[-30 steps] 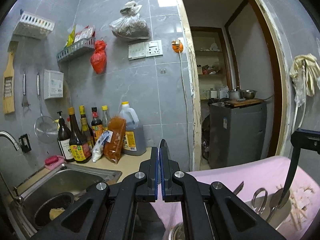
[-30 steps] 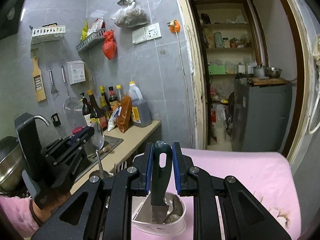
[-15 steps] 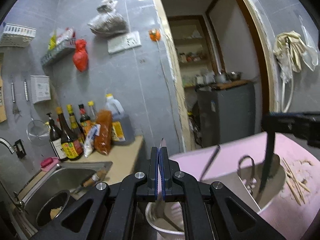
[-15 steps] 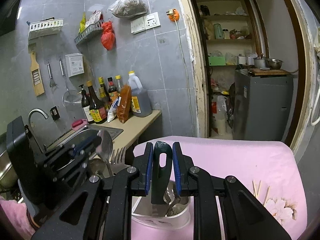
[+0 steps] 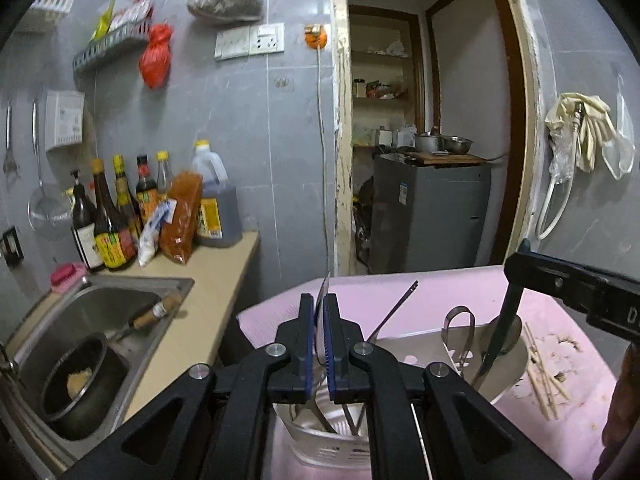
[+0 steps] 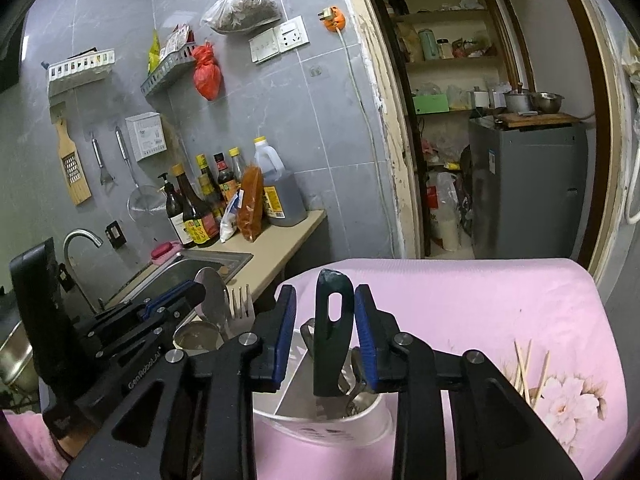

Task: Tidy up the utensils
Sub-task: 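Open the right gripper to drop the knife in the caddy while the left gripper drops the spoon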

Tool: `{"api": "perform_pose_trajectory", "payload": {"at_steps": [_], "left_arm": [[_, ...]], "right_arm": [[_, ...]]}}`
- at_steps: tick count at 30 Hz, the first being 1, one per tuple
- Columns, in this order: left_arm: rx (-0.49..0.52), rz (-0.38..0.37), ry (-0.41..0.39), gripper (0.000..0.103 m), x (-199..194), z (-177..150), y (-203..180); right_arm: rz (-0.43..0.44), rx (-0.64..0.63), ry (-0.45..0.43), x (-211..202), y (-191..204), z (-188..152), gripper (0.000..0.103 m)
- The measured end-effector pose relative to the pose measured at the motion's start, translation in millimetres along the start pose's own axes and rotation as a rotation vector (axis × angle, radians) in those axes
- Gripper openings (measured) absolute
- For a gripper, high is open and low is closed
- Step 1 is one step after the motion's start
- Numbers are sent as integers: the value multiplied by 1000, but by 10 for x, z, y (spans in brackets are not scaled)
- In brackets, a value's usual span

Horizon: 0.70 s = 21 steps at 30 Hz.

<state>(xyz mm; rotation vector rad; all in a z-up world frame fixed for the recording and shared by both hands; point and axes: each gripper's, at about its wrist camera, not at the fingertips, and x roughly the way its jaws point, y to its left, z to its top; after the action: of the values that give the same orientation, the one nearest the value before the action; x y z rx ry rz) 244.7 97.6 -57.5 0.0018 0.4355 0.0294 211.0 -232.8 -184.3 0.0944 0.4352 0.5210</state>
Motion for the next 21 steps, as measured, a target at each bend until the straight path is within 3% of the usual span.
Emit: {"api": "perform_pose_trajectory", "payload": {"at_steps": [5, 11, 13, 17, 21], "left_arm": [[-41, -7, 17, 21, -44, -12, 9], [-53, -15, 10, 30, -167, 30, -71], [-68, -19, 1, 42, -219, 50, -87], [-94, -33, -13, 49, -322, 106, -156], [-113, -39, -36, 68, -432, 162, -251]], "right_arm": [[-6, 9, -9, -93, -48, -21, 27], [-19, 22, -40, -267, -126, 21, 37], [-29, 25, -54, -348, -157, 47, 45], [-54, 27, -92, -521, -226, 97, 56], [-103, 25, -145, -730, -319, 158, 73]]}}
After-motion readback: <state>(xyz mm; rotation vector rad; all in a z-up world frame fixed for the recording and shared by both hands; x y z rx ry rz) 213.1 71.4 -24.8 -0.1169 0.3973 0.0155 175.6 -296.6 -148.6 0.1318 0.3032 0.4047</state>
